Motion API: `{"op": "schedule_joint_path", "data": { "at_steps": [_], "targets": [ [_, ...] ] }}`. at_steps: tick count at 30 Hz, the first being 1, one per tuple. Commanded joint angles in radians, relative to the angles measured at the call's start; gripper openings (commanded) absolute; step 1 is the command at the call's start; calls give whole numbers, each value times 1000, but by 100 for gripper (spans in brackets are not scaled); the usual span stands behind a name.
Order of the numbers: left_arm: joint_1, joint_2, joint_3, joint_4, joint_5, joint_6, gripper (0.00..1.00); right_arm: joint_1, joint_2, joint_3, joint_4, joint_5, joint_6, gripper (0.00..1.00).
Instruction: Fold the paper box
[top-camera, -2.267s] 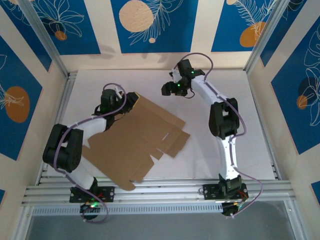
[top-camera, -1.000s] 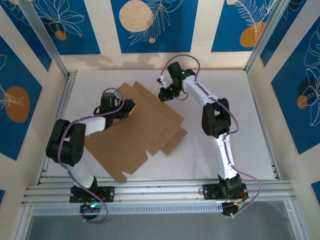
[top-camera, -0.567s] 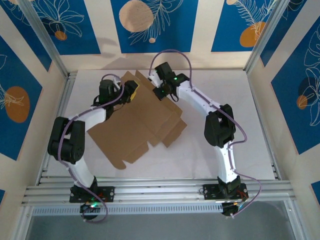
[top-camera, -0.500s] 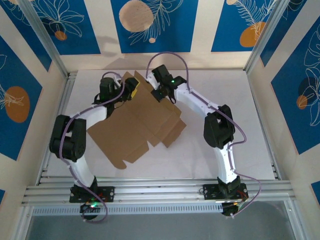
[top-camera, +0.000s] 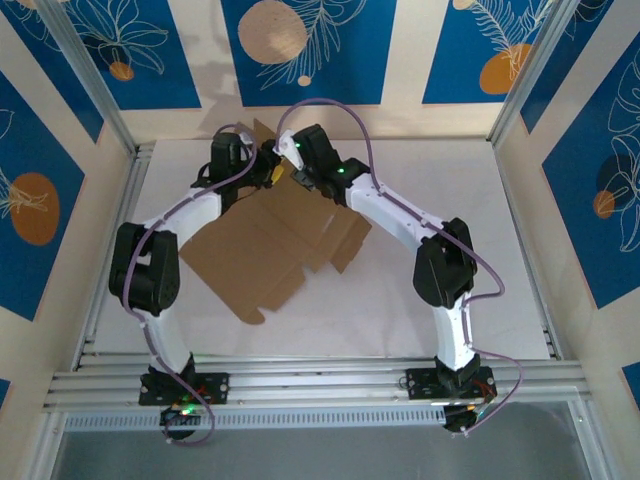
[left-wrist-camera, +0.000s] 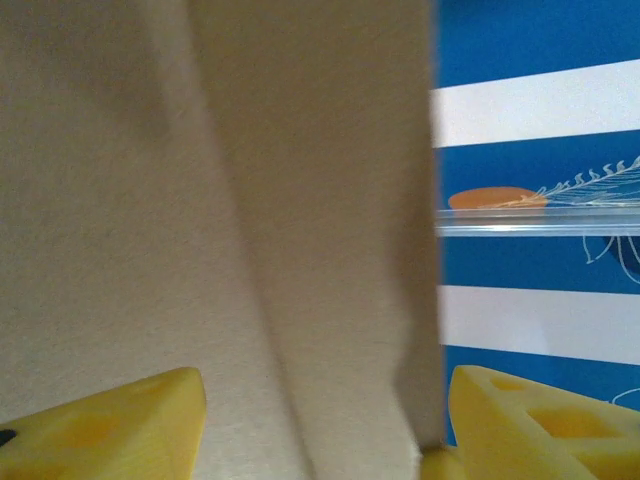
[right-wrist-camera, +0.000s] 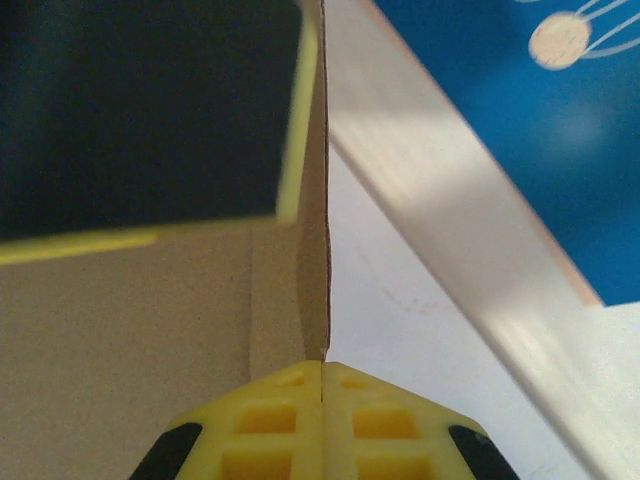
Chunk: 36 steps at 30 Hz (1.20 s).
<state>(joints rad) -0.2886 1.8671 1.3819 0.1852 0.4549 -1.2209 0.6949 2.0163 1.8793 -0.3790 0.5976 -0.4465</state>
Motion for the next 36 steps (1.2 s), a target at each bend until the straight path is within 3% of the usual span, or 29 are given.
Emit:
{"op": "schedule_joint_path", "data": {
  "at_steps": [1,20,36],
  "targets": [
    [-11,20,44,-74,-21,20,65,29,-45,-32,94,37,-66,0],
    [24,-112,-38,-16,7,15,54,49,-92,-122,165,45,-98,0],
    [26,-42,190,-314,-27,119,62,115,-129,-178,308,80,-220,0]
  ]
}}
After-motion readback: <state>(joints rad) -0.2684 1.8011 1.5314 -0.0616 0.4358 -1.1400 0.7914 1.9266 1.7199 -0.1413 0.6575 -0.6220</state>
